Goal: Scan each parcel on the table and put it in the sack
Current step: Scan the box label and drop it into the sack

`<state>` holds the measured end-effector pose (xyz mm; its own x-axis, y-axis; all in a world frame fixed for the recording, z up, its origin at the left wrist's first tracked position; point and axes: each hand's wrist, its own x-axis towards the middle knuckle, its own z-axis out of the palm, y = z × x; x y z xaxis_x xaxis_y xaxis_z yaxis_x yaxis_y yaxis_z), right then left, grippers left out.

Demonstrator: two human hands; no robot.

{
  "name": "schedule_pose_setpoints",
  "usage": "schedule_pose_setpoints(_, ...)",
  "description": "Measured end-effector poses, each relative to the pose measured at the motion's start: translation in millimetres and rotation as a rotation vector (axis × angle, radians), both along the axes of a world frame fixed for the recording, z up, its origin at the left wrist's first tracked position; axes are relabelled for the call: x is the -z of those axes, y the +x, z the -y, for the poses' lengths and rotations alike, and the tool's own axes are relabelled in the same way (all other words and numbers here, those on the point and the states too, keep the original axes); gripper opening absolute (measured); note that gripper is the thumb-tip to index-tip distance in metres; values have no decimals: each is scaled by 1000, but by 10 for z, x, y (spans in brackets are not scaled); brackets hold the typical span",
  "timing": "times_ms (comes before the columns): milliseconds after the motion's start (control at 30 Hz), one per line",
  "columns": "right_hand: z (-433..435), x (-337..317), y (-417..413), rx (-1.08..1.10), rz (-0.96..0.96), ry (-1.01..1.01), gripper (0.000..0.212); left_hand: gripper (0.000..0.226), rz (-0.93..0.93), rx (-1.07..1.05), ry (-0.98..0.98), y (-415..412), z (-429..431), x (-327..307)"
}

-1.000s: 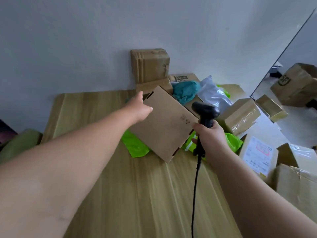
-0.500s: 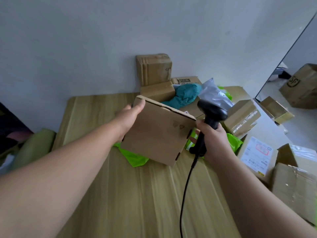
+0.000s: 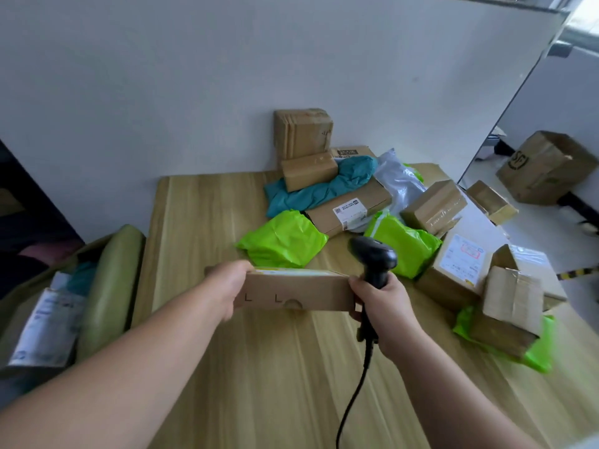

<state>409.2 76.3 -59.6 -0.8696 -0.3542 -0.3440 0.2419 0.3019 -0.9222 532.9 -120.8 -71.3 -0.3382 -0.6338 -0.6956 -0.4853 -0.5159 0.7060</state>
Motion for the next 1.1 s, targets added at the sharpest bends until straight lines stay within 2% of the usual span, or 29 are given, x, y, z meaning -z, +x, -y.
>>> schedule_pose_setpoints(33, -35, 14, 83, 6, 1, 24, 13, 8, 13, 35, 81, 78, -36, -8)
schedule_pose_setpoints(133, -148, 40, 310, 19, 12, 70, 14, 15, 42, 147, 339, 334, -92, -34)
schedule_pose_setpoints(267, -273, 57, 577, 32, 43, 68, 14, 12, 71, 249, 445, 682, -43, -7)
schedule_pose_setpoints(333, -307, 30, 693, 21, 64, 55, 13, 5, 17, 288, 444, 831, -15, -56)
schedule_pose_setpoints(600, -212, -390, 1064, -143, -42, 57, 15, 21, -219, 233, 168, 1257, 125, -322)
schedule_pose_setpoints(700, -162, -642, 1204, -311, 21, 29, 17, 40, -308, 180, 20, 1368, 208, -478)
schedule_pose_setpoints(800, -115, -863, 1346, -523, 21, 45, 24, 52, -300, 145, -104, 1455, 291, -657)
schedule_pose_setpoints(967, -37, -1185, 1577, -721, -41, 81, 34, 24, -240, 150, -253, 1608, 374, -911)
schedule_pose_setpoints(1100, -55, -1318, 1611, -791, -20, 88, 27, 16, -249, 129, -332, 1678, 345, -1023)
